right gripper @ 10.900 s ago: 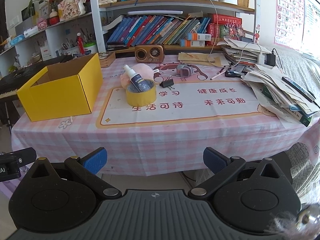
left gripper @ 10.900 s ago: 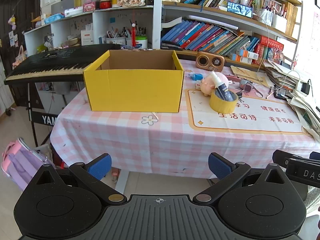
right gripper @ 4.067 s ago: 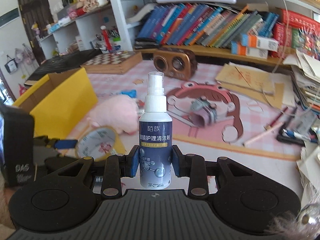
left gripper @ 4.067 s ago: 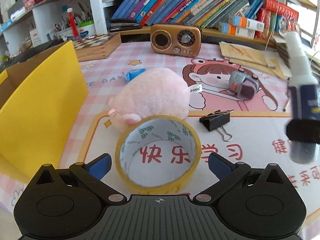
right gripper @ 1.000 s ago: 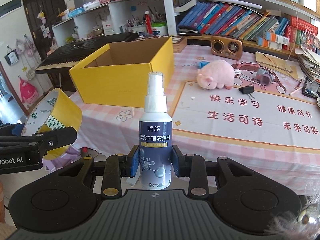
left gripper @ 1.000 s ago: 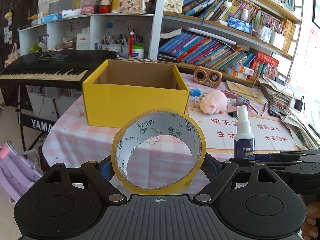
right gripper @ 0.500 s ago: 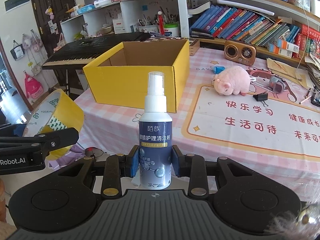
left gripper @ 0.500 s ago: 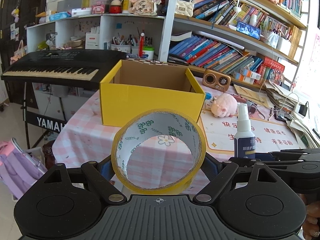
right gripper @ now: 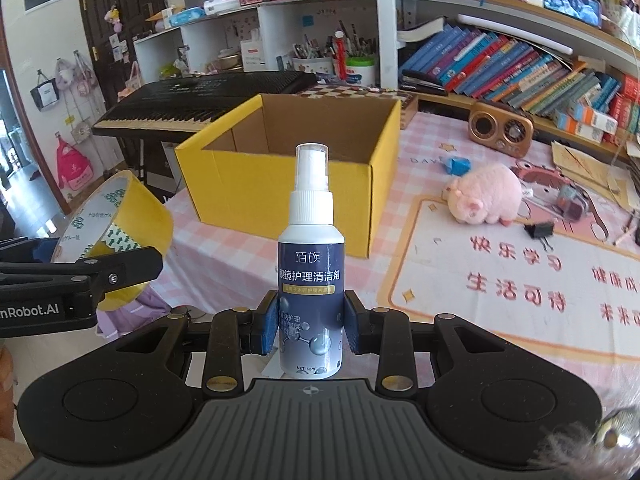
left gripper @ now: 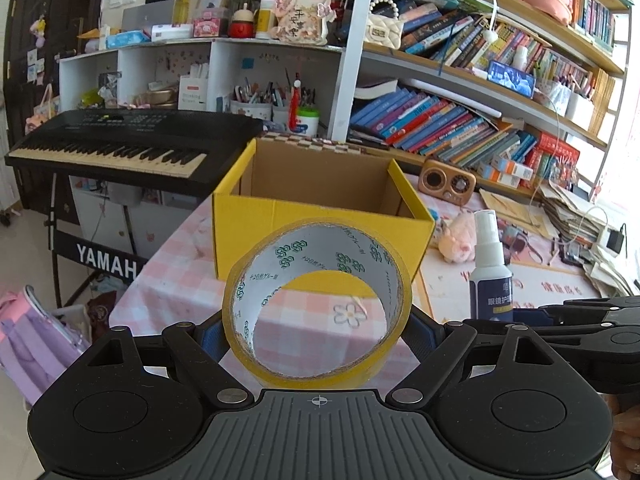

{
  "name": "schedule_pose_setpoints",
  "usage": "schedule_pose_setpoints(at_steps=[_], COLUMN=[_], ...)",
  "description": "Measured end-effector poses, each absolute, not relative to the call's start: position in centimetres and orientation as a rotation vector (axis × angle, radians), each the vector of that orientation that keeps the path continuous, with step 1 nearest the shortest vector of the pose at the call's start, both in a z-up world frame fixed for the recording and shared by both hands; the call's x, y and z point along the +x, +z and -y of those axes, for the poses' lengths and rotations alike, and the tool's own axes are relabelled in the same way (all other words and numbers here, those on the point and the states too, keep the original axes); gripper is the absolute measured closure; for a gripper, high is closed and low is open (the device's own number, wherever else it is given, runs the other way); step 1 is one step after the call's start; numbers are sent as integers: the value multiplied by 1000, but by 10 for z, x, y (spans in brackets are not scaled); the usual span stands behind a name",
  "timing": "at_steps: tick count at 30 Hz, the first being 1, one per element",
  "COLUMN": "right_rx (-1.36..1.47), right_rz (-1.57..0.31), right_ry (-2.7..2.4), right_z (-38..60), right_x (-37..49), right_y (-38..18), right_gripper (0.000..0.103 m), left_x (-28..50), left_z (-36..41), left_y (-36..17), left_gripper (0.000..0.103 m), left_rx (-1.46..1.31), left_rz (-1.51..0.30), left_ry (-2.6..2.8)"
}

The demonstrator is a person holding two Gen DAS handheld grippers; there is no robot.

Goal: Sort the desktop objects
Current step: 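Carry the tape roll and spray bottle in both tools toward the yellow box, then lower both items into the box and open both tools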

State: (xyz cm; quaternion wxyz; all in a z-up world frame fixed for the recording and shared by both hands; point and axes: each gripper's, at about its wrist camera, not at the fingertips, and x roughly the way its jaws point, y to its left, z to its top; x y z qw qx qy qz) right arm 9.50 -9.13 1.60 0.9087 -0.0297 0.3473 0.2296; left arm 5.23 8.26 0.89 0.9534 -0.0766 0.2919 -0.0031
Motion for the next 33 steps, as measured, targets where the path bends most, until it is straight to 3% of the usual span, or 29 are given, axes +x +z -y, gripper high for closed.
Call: schedule_pose_setpoints(at_steps=[20, 33], right_rx=[-70, -261], right_rz=[-560, -838], right_ry=[613, 720], right_z=[61, 20], right_x=[265, 371], right_y=[74, 24], right_gripper=[72, 72], left_x=[182, 282], left_z=[-92, -88], left_y=[50, 3], left_gripper=[16, 16], left_rx=[-92, 68], left_rz=[-476, -708], left_ry=[59, 76])
